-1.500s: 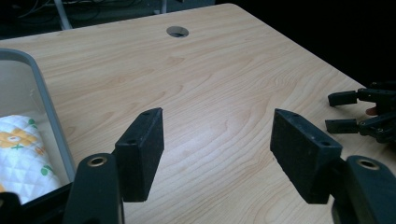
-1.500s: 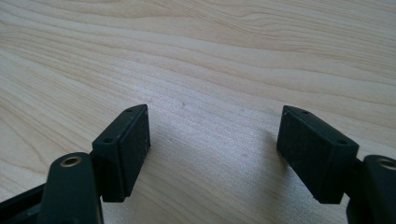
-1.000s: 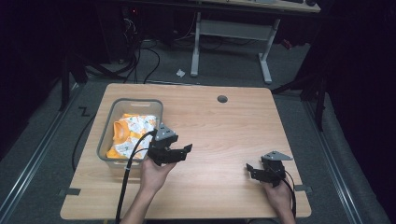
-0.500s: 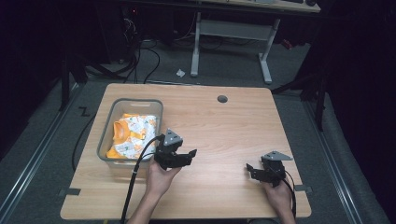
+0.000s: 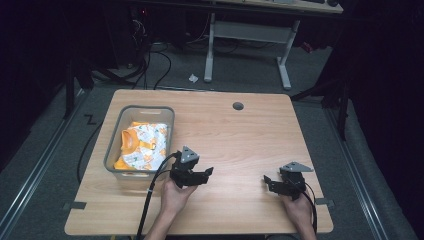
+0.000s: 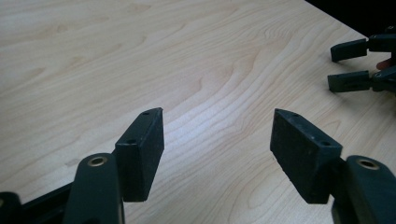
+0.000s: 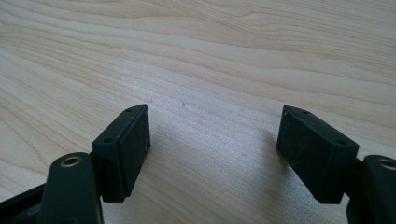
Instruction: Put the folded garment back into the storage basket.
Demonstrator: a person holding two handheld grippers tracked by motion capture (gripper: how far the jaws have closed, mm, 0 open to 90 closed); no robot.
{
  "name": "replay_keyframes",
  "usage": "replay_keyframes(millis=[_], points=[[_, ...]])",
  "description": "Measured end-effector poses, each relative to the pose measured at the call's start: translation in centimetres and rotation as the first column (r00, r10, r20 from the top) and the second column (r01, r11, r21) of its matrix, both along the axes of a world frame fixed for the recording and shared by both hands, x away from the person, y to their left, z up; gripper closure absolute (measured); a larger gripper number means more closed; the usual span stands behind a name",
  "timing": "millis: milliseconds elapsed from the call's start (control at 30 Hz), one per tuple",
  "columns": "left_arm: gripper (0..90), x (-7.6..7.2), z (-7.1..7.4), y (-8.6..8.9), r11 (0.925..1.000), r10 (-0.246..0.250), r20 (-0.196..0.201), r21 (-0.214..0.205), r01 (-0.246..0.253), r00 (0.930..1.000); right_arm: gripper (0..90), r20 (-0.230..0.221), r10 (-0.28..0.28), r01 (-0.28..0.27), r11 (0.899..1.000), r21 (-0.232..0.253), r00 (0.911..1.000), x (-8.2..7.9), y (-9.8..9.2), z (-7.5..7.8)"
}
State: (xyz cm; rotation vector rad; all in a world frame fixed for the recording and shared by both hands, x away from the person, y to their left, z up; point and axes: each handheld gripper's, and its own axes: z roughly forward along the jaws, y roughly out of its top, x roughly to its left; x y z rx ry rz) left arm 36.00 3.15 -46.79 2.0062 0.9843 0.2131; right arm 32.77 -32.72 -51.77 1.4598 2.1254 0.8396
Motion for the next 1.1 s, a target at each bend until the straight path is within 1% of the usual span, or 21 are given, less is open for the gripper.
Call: replay_keyframes(millis=[133, 267, 367, 500, 567, 633, 700, 733, 767, 800, 833, 967, 1100], points=[[35.6, -0.1, -0.9, -0.4, 0.9991, -0.001, 0.001, 0.043, 0.001, 1.0, 26.1, -0.001, -0.001, 0.001, 1.0, 0.001, 1.0, 0.0, 0.0, 0.0], [35.7, -0.2, -1.7, -0.8, 0.998, 0.006, 0.0, 0.064, -0.006, 1.0, 26.1, 0.0, 0.0, 0.0, 1.0, 0.0, 1.0, 0.0, 0.0, 0.0], [35.7, -0.2, -2.6, -1.0, 0.9958, 0.016, -0.001, 0.09, -0.016, 0.9999, 26.1, -0.001, -0.001, 0.001, 1.0, 0.002, 1.0, 0.0, 0.0, 0.0], [35.7, 0.0, -3.6, -1.2, 0.9937, 0.036, -0.005, 0.106, -0.036, 0.9993, 26.1, 0.0, 0.0, 0.0, 1.0, 0.001, 1.0, 0.0, 0.0, 0.0], [35.7, 0.0, -4.1, -1.3, 0.9907, 0.052, 0.001, 0.126, -0.052, 0.9986, 26.1, 0.0, 0.0, 0.0, 1.0, 0.0, 1.0, 0.0, 0.0, 0.0], [35.7, 0.0, -4.5, -1.3, 0.9891, 0.062, 0.0, 0.134, -0.061, 0.9981, 26.1, -0.001, -0.002, 0.002, 1.0, 0.002, 1.0, 0.0, 0.0, 0.0], [35.7, 0.0, -5.0, -1.4, 0.9848, 0.075, 0.009, 0.156, -0.076, 0.9971, 26.1, 0.0, -0.001, 0.001, 1.0, 0.001, 1.0, 0.0, 0.0, 0.0], [35.7, 0.0, -5.2, -1.5, 0.9802, 0.077, 0.016, 0.182, -0.079, 0.9969, 26.1, 0.0, -0.001, 0.001, 1.0, 0.001, 1.0, 0.0, 0.0, 0.0], [35.2, -0.2, -5.5, -1.5, 0.9782, 0.078, 0.044, 0.189, -0.085, 0.996, 26.1, -0.001, -0.001, 0.001, 1.0, 0.002, 1.0, 0.0, 0.0, 0.0], [33.8, -0.3, -5.6, -1.5, 0.9798, 0.083, 0.049, 0.178, -0.091, 0.9953, 26.1, -0.001, -0.001, 0.001, 1.0, 0.002, 1.0, 0.0, 0.0, 0.0], [33.4, -0.3, -5.6, -1.4, 0.9796, 0.088, 0.05, 0.177, -0.096, 0.9949, 26.1, -0.001, -0.002, 0.002, 1.0, 0.002, 1.0, 0.0, 0.0, 0.0], [32.1, -0.4, -5.6, -1.3, 0.9771, 0.107, 0.049, 0.179, -0.115, 0.993, 26.1, -0.001, -0.002, 0.002, 1.0, 0.002, 1.0, 0.0, 0.0, 0.0], [31.3, -0.4, -5.6, -1.3, 0.9769, 0.11, 0.047, 0.179, -0.117, 0.9928, 26.1, -0.001, -0.001, 0.001, 1.0, 0.002, 1.0, 0.0, 0.0, 0.0]])
